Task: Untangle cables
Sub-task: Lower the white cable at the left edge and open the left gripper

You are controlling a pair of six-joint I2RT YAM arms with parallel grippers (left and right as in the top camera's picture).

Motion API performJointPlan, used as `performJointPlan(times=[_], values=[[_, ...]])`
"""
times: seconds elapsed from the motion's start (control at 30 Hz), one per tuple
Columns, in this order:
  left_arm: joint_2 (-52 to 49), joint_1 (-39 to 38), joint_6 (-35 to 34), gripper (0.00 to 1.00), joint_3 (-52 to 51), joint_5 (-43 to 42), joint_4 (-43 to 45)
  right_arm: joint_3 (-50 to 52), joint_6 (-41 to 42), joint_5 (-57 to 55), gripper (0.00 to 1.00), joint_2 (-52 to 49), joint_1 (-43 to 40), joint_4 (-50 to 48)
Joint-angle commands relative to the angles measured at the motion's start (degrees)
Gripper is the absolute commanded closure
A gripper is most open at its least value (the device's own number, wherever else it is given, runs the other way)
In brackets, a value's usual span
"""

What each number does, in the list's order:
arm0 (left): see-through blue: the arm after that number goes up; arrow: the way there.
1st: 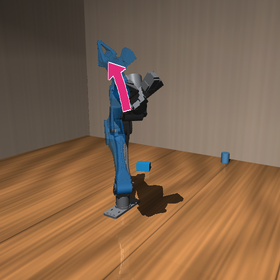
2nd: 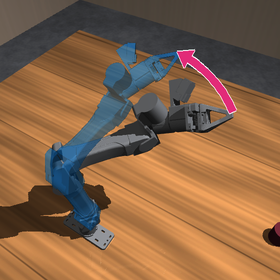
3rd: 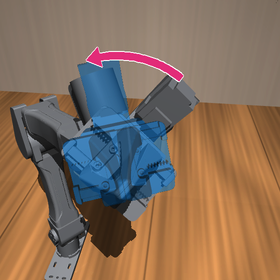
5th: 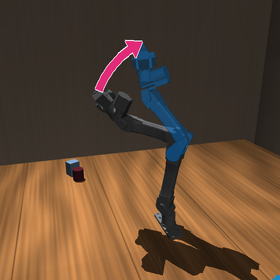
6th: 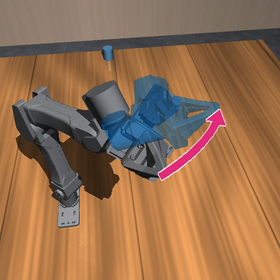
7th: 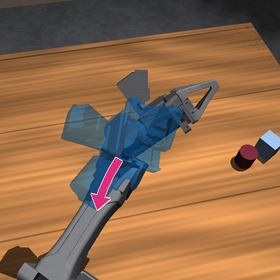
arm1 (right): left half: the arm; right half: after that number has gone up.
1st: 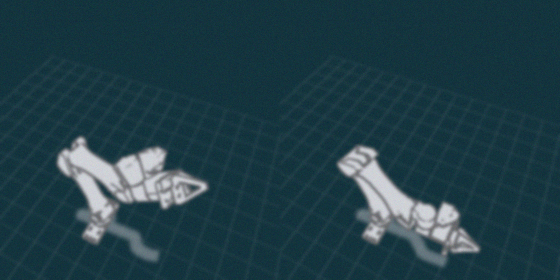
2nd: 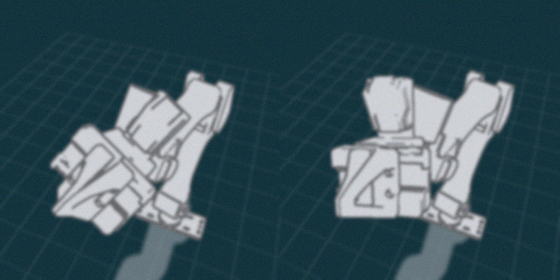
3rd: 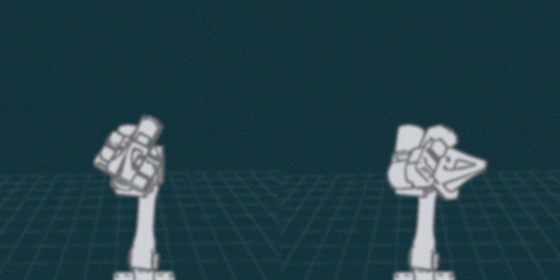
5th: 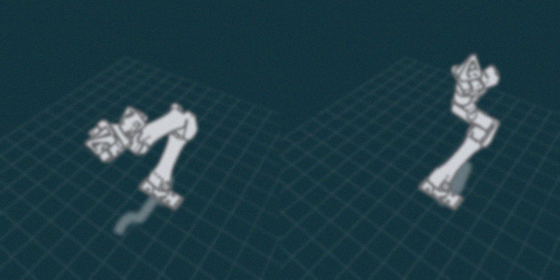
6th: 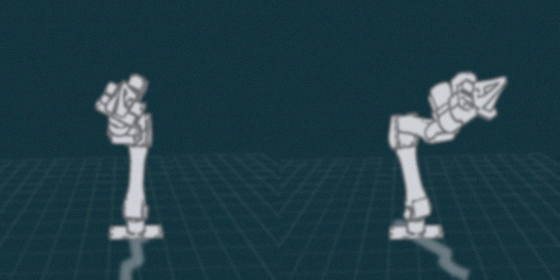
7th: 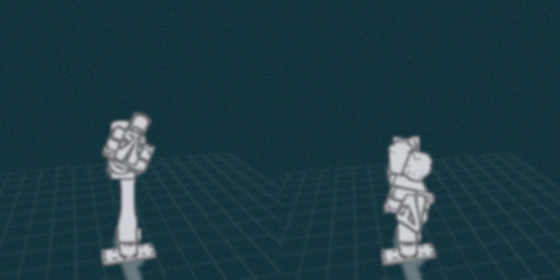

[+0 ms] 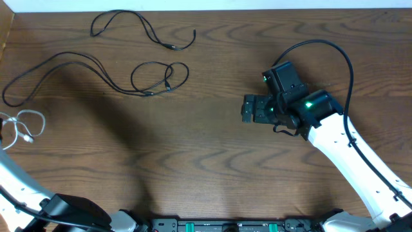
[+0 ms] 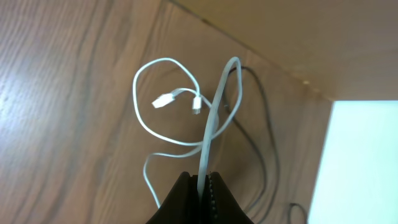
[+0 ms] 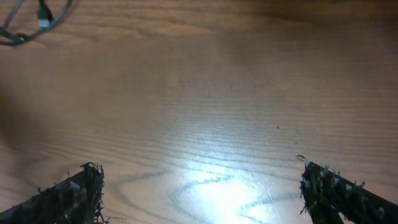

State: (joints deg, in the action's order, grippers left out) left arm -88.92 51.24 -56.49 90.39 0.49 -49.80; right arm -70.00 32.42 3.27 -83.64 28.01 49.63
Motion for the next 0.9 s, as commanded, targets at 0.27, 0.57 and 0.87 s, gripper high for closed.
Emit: performJointPlan(times=[0.27, 0.57, 0.87], values=[[-6.1, 0.2, 1.8, 0.93, -2.8, -0.2, -7.6, 1.2, -0.3, 0.1, 0.01, -0.1, -0.2, 0.1], [-5.1, 0.2, 0.1, 0.93, -2.8, 3.6, -8.9, 2.3, -0.3, 0.1, 0.01, -0.1, -0.2, -0.2], [-0.5, 0.2, 8.9, 0.93, -2.8, -4.8, -0.3, 2.3, -0.3, 0.2, 0.01, -0.1, -0.2, -1.8]])
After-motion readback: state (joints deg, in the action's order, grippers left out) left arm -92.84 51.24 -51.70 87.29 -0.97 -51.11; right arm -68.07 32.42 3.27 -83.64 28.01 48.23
